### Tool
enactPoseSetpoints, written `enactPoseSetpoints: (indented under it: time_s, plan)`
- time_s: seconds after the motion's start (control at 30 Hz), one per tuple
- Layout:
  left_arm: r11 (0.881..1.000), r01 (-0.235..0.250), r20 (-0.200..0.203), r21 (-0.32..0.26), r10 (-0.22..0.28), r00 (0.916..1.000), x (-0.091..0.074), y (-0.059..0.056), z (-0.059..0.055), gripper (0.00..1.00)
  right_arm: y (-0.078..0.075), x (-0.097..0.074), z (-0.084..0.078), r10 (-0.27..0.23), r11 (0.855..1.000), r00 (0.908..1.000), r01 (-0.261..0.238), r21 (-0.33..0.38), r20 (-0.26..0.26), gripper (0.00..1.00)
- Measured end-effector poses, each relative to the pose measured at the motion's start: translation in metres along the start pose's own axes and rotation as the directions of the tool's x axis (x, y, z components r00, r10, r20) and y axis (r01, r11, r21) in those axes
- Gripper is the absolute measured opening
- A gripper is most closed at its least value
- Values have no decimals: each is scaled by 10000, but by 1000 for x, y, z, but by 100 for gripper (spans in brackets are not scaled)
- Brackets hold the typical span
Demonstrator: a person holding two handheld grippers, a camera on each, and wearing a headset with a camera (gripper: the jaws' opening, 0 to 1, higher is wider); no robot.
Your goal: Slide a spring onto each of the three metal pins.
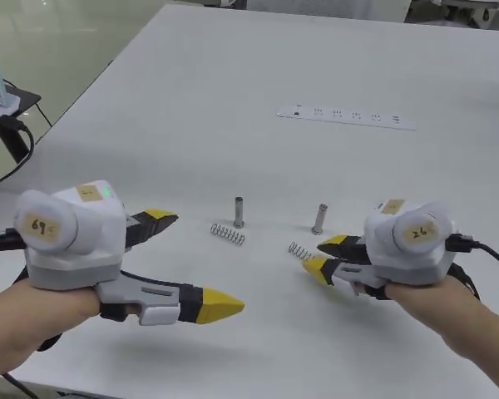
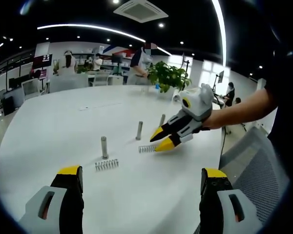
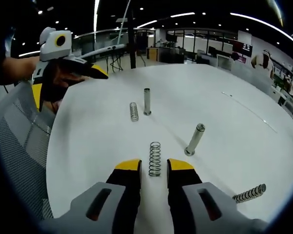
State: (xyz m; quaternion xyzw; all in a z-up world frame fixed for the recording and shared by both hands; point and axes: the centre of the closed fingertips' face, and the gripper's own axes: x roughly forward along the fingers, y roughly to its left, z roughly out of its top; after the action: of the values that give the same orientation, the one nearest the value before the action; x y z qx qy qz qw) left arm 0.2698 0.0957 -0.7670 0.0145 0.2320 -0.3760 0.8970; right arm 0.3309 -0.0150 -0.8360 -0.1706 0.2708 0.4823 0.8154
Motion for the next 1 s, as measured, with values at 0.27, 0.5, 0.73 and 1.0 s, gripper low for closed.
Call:
enactPoseSetpoints:
  time_s: [0.27, 0.5, 0.73, 1.0]
  plan:
    - [10000, 53, -46, -12, -53, 10000, 1, -2, -2, 98, -2, 5, -1, -3, 10000, 10000, 4, 97, -86, 17]
    - [10000, 87, -96, 41, -86, 9999, -1, -2, -1, 98, 0, 10, -10, 25, 9998, 9991, -32, -173, -420, 12]
    - [10000, 7, -104, 61, -6, 9999, -4, 3, 0, 98, 4, 11, -9, 238, 9993, 9989, -249, -296, -397, 8]
    - [9996, 119, -249, 275, -112, 9996, 0, -1, 2, 98, 6, -3, -1, 396, 9984, 9989, -405, -394, -241, 8]
